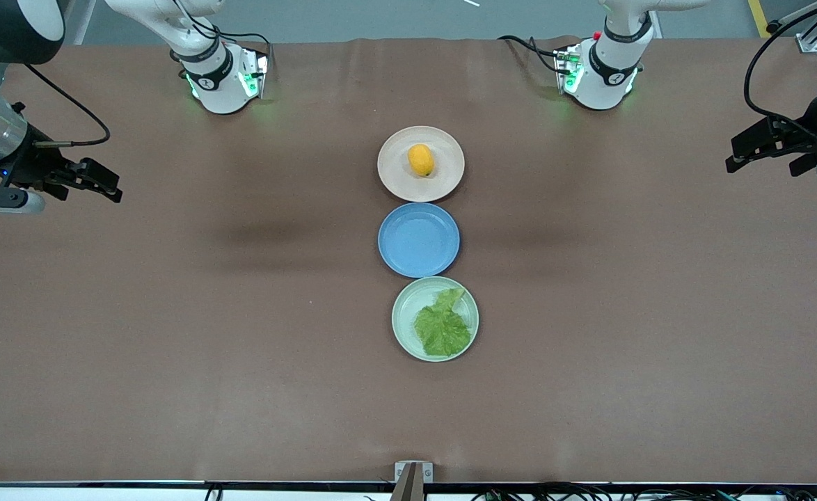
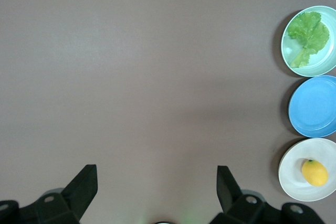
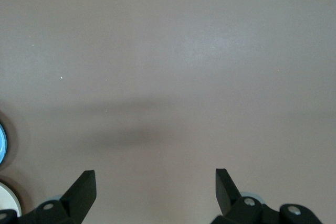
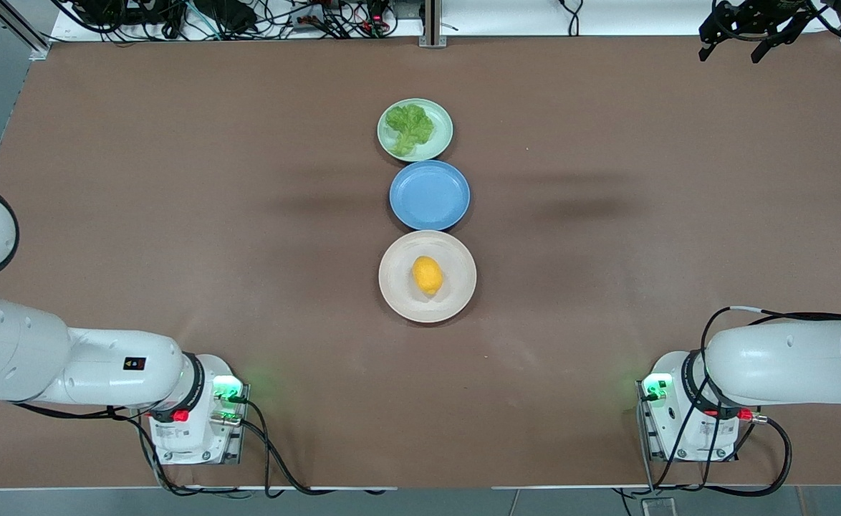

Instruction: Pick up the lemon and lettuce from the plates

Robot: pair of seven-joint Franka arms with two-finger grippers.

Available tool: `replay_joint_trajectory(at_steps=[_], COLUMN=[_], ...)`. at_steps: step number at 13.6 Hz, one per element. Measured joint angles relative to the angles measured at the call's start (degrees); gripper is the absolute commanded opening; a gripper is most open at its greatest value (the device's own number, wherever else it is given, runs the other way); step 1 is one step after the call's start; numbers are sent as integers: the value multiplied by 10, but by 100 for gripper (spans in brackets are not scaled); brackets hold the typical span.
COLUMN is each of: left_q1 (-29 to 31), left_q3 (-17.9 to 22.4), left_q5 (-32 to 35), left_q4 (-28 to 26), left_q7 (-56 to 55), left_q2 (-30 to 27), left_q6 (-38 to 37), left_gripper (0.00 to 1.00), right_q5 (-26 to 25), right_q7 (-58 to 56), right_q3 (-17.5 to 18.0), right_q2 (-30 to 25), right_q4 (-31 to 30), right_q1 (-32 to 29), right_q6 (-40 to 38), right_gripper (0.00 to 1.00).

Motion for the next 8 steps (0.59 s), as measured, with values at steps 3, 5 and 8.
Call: replay_joint_trajectory(at_steps=[3, 5, 8], left_q1=[0, 0, 0], left_q3=[0, 0, 0], left_q5=[0, 0, 0], left_q4=[0, 0, 0], left_q7=[0, 0, 0], left_q2=[0, 0, 0], left_q6=[0, 0, 0], left_gripper=[100, 100, 100], right_q5=[0, 0, 0], right_q7=[-14, -17, -18], right_q3=[0, 0, -1], right_q2=[0, 0, 0], right_q4=[0, 0, 0], right_q1=[0, 0, 0], right_q6=[0, 0, 1], right_gripper=[100, 100, 100])
